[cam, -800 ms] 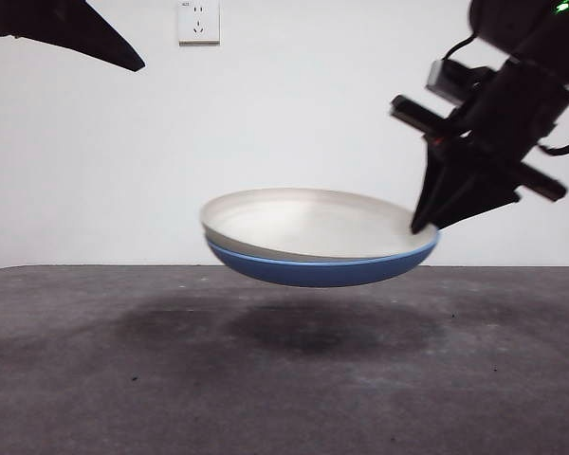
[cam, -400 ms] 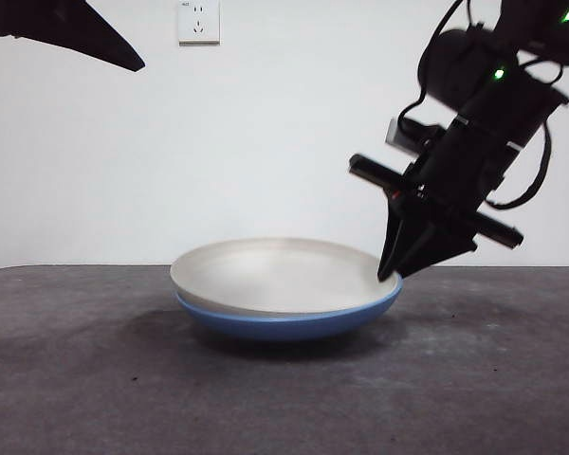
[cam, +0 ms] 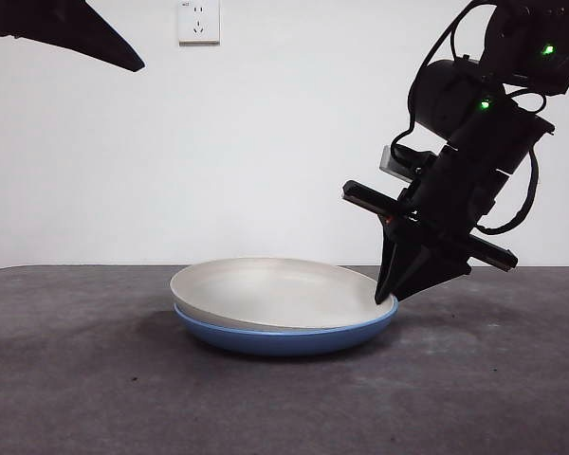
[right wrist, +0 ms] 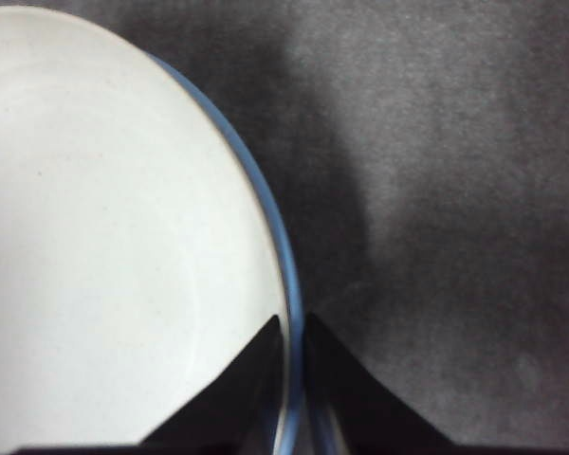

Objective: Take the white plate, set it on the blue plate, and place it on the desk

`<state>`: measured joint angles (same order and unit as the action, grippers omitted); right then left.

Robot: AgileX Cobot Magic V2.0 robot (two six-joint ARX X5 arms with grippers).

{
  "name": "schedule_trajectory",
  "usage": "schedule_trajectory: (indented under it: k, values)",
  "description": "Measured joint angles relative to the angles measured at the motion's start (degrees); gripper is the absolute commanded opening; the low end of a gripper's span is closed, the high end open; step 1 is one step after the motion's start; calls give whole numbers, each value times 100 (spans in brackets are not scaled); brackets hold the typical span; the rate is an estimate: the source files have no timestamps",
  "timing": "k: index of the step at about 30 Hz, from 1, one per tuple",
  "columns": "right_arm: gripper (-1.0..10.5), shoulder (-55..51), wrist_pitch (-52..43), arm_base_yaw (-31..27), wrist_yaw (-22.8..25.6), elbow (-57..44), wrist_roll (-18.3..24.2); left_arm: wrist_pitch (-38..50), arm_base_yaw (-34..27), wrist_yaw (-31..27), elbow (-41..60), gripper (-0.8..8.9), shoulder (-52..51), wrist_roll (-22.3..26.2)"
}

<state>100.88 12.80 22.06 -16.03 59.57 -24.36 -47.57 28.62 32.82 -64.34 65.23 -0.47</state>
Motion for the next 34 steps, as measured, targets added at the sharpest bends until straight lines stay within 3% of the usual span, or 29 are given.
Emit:
schedule_trajectory:
  k: [5,13,20,34]
  values:
    - [234,0,4,0,-26,17,-2,0,0,0,0,342,0,0]
    - [235,-59,44,0,-39,28,-13,0,0,0,0,342,0,0]
    - [236,-841,258,0,-42,28,57,0,0,0,0,342,0,0]
    - [235,-3416,2057,39,-503,28,1003,0,0,0,0,342,0,0]
